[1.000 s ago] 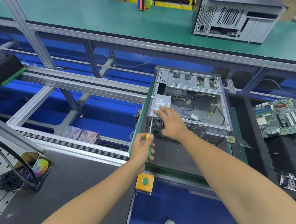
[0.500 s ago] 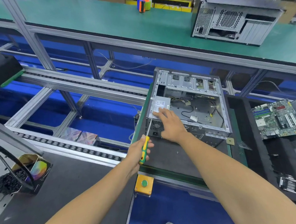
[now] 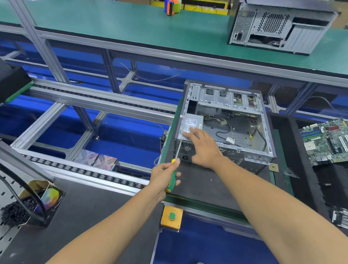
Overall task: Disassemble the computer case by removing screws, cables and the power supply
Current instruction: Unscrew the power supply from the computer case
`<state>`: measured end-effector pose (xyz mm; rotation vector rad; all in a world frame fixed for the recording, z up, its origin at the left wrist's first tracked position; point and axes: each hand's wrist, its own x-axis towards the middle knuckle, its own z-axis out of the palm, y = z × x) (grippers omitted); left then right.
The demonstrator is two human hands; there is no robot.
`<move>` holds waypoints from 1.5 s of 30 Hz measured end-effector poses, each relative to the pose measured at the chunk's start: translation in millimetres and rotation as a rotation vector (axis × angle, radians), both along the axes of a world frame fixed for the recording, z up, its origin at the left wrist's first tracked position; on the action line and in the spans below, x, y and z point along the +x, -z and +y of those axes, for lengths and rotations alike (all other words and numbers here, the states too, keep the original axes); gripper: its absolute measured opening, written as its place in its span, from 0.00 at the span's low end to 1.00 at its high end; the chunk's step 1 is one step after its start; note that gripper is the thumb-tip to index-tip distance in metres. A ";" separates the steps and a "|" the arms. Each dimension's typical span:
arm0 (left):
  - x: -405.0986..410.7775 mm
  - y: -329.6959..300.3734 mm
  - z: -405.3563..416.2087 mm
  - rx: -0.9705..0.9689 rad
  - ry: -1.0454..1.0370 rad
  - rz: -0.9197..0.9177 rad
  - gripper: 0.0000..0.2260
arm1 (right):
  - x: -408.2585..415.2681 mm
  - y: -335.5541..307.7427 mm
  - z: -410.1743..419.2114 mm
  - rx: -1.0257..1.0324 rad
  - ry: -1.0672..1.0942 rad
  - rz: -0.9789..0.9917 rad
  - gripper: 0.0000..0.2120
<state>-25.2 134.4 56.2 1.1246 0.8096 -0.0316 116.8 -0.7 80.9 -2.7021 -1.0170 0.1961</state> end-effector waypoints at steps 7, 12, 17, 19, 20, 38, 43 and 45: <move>0.9 -6.6 -3.5 -0.124 0.018 -0.020 0.15 | -0.4 -0.2 -0.4 -0.001 -0.001 -0.002 0.45; 0.3 -7.9 -4.3 -0.210 0.071 -0.003 0.19 | 0.7 -0.7 -0.3 0.001 0.001 0.001 0.45; 0.9 -7.5 -8.4 -0.219 0.131 0.010 0.23 | 2.1 -2.2 -0.3 0.003 0.003 0.029 0.44; 2.0 -9.7 -9.9 -0.187 0.117 0.016 0.23 | 2.4 -3.1 -0.2 0.006 0.009 0.050 0.44; 3.0 -10.5 -10.4 -0.143 0.110 0.025 0.22 | 2.5 -3.4 -0.1 0.008 0.011 0.058 0.44; 5.1 -9.5 -8.0 -0.080 0.147 0.037 0.23 | 4.0 -2.6 -0.5 0.009 0.019 0.071 0.44; 4.1 -3.5 0.4 0.058 0.100 0.026 0.19 | 6.6 -5.7 0.6 0.013 0.028 0.125 0.44; 2.5 0.3 2.2 0.057 0.074 0.003 0.20 | 9.4 -8.4 1.5 0.017 0.030 0.142 0.42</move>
